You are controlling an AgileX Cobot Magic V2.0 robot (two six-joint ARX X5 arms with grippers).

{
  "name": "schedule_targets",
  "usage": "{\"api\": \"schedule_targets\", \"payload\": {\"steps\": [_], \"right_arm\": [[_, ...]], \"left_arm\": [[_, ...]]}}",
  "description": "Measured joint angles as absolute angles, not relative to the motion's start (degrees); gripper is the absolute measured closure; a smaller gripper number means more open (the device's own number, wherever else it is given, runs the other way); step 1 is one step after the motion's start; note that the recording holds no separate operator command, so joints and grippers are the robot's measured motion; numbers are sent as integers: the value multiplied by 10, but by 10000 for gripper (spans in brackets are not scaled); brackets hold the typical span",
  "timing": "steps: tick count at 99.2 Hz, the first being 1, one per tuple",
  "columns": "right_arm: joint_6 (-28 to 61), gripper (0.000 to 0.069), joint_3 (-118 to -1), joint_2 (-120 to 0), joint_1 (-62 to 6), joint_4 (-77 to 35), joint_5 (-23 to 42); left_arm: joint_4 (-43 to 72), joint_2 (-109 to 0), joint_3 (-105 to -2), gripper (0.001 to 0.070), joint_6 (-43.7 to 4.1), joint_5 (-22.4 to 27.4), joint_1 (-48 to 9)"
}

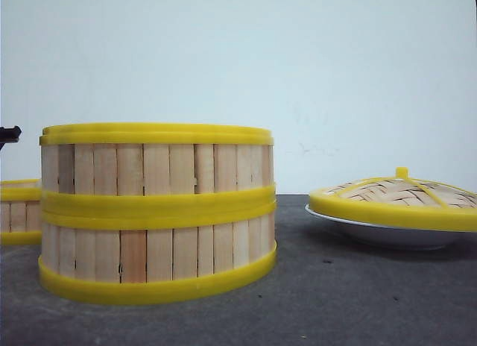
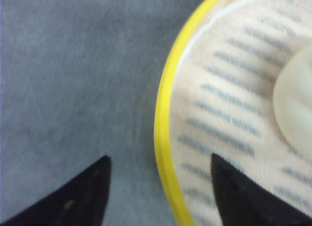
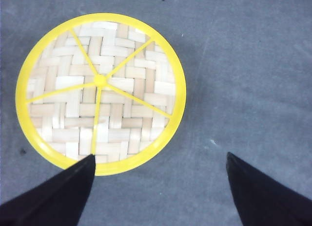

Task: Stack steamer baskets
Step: 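Withdraw the right gripper and move the left gripper to the outermost basket, then grasp the outermost basket's yellow rim with the left gripper and lift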

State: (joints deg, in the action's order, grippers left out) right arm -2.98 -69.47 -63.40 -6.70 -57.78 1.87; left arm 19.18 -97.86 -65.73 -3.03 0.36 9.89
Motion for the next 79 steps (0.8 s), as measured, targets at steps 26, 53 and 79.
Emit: {"api": "schedule_targets", "payload": {"steps": [26, 53, 79], "right_arm": [[-30, 162, -695, -634, -67, -585, 16], [-30, 162, -695, -634, -67, -611, 15], [-30, 162, -672, -590, -67, -618, 15]], "left_arm": [[168, -1009, -660, 634, -32, 11, 101], [178, -1013, -688, 691, -28, 13, 104], [261, -1014, -824, 691, -6, 14, 110]]}}
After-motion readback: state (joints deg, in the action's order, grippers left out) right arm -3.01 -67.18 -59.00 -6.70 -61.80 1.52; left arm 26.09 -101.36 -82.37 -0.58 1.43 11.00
